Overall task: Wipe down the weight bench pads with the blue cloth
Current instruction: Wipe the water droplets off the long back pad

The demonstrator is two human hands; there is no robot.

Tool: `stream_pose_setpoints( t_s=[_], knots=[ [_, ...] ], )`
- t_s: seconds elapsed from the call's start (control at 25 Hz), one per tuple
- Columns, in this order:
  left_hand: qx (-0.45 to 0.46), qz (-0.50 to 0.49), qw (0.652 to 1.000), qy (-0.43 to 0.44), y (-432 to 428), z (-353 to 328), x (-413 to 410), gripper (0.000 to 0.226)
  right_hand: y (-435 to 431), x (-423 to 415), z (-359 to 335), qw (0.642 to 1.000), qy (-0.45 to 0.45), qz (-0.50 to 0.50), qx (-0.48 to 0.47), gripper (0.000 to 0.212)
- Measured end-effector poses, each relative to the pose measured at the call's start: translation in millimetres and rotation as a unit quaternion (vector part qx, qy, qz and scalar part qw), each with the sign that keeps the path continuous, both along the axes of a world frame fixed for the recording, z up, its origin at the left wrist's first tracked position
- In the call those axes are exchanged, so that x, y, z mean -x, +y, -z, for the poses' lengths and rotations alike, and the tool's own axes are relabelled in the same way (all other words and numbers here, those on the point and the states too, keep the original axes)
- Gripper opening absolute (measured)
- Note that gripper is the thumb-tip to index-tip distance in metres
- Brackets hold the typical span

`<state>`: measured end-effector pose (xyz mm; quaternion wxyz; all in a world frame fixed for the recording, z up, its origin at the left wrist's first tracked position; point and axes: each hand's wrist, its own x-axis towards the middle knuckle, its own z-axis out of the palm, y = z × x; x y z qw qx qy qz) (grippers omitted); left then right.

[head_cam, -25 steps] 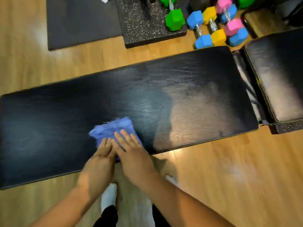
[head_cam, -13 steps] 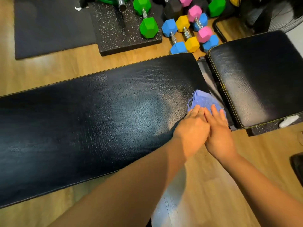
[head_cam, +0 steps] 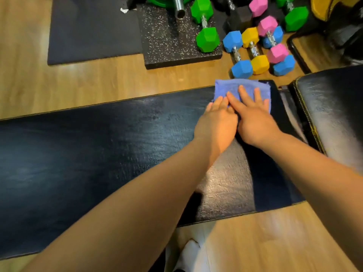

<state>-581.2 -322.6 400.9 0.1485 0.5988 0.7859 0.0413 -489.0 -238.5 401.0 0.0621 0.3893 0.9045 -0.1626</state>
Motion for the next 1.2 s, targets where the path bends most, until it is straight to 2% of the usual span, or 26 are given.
stream_pose_setpoints(
  t_s=[0.16, 0.36, 0.64, 0.96, 1.08, 1.2],
  knots=[
    [0.003, -0.086, 0.995, 0.047, -80.8, -3.1, 78.9, 0.048, -69.0, 94.7, 3.2, 0.996, 0.023, -0.088, -0.011, 0.072],
    [0.028, -0.126, 0.989, 0.077, -159.0, -1.7, 147.1, 0.049, -137.2, 165.4, 8.1, 0.988, 0.011, -0.151, -0.013, 0.072],
    [0.014, -0.1, 0.993, 0.055, -196.4, 0.6, 188.5, 0.044, -174.0, 197.5, 4.0, 0.992, -0.032, -0.122, -0.025, 0.073],
    [0.069, -0.156, 0.968, 0.186, -395.2, -6.6, 357.5, 0.042, -368.3, 385.3, 12.9, 0.974, -0.002, -0.225, -0.014, 0.06],
    [0.099, -0.206, 0.954, 0.194, -459.5, -6.8, 402.4, 0.04, -429.4, 443.1, 14.1, 0.962, -0.001, -0.274, -0.008, 0.058],
    [0.108, -0.178, 0.962, 0.179, -468.5, -2.3, 414.8, 0.036, -435.1, 447.5, 13.5, 0.954, 0.015, -0.301, 0.006, 0.057]
  ],
)
